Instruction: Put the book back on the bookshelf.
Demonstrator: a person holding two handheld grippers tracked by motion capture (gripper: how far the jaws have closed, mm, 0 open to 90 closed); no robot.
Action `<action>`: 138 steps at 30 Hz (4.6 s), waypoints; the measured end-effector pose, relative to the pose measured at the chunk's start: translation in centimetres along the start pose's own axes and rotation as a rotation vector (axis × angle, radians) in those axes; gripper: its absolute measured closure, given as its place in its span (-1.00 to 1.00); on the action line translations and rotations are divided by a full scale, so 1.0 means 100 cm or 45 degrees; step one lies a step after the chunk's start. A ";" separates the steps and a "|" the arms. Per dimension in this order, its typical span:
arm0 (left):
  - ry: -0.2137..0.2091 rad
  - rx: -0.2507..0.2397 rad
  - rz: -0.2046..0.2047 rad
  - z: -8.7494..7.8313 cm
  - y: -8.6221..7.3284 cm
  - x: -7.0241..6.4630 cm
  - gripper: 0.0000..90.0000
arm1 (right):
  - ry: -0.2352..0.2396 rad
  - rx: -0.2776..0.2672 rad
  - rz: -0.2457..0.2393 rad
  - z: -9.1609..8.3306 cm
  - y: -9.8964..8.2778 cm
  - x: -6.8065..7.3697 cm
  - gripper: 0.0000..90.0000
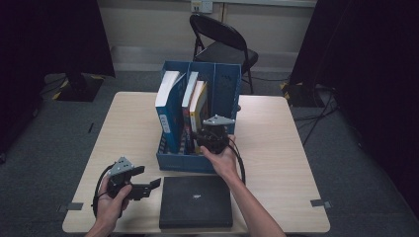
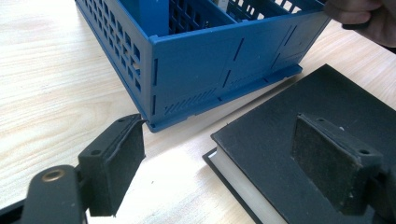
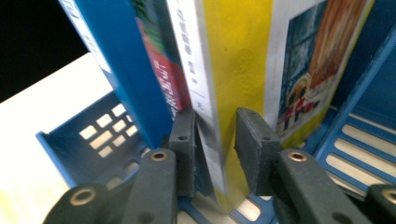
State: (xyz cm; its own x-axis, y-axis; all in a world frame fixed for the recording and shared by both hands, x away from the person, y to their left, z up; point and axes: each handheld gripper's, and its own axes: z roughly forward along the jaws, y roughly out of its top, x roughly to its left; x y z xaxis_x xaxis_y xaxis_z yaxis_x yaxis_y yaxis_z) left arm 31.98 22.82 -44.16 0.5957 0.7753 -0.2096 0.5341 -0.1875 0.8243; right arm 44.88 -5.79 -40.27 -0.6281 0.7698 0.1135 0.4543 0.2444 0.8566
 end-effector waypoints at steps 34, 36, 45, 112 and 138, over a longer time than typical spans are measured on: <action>0.000 -0.003 0.001 0.000 0.000 -0.001 -0.61 | -0.013 0.025 -0.035 0.016 0.030 -0.015 0.62; 0.000 -0.003 0.003 0.000 0.000 -0.001 -0.62 | -0.014 0.026 -0.036 0.016 0.030 -0.015 0.62; 0.000 -0.002 0.000 0.000 -0.001 0.000 -0.61 | -0.017 0.018 -0.044 0.008 0.023 -0.013 0.53; -0.039 0.097 0.022 0.012 0.000 -0.011 -0.58 | 0.036 -0.027 -0.045 -0.118 -0.059 0.010 -0.24; -0.087 0.183 0.099 0.050 0.009 -0.021 -0.32 | 0.174 0.210 0.013 -0.127 -0.144 0.008 -0.50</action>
State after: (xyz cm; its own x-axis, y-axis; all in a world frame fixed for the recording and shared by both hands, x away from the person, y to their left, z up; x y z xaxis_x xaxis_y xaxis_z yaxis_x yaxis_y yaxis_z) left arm 34.26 18.02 -45.58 0.6754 0.7134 -0.1871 0.5622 -0.3338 0.7567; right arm 29.87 -16.19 -46.16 -0.6977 0.6884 0.1982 0.5510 0.3388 0.7626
